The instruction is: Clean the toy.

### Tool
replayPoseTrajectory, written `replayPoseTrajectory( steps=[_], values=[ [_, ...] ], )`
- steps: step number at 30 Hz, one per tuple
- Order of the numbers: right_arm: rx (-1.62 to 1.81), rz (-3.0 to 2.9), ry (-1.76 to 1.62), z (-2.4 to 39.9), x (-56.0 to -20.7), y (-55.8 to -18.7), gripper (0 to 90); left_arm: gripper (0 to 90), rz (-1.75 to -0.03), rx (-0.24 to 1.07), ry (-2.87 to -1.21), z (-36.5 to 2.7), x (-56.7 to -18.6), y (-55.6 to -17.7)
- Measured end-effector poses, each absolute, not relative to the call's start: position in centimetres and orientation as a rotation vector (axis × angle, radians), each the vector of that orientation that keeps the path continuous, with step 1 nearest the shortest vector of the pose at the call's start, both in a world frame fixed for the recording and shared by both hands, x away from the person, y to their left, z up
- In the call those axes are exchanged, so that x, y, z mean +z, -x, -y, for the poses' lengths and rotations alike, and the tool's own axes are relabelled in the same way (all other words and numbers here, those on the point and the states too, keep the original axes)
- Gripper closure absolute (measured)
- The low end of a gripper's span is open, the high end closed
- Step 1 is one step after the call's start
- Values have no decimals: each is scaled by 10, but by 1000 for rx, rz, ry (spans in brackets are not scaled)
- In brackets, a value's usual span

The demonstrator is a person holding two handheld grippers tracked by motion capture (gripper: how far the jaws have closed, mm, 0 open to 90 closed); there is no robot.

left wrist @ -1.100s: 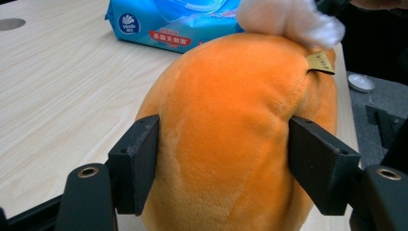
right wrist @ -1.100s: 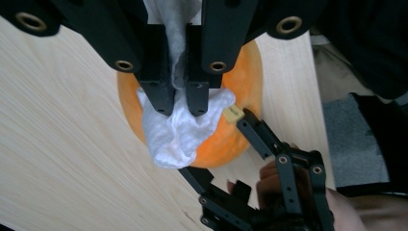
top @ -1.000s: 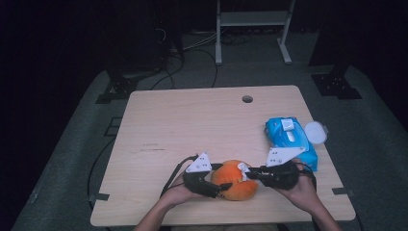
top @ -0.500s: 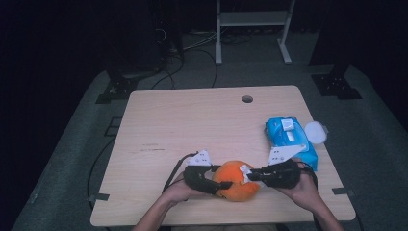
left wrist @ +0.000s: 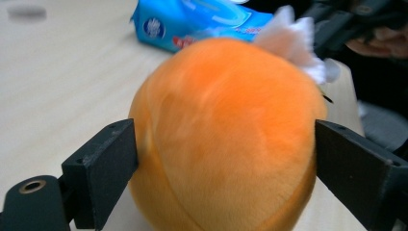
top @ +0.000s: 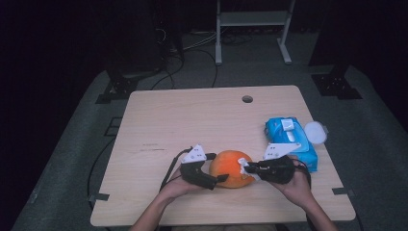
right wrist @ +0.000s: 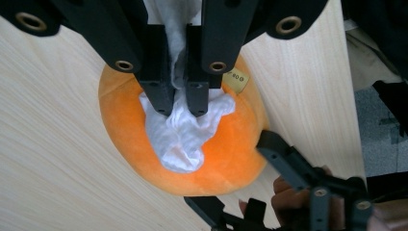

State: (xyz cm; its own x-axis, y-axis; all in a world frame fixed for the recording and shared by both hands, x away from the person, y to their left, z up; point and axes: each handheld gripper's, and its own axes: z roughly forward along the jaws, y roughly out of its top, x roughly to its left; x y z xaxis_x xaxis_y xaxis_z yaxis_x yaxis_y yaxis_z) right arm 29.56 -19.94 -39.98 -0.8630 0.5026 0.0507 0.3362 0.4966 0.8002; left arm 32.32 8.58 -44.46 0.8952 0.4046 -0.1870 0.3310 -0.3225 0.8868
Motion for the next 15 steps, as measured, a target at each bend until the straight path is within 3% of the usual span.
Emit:
replayPoseTrajectory(
  steps=[3, 8, 15],
  values=[
    [1301, -2559, -700, 193, -400, -290, 826, 179, -497, 87, -1965, -87, -447, -321],
    [1269, -2562, -606, 178, -398, -280, 827, 230, -453, 117, -2009, -92, -448, -321],
    [1280, -2492, -822, 216, -406, -300, 826, 194, -479, 85, -1991, -97, -453, -325]
  ],
)
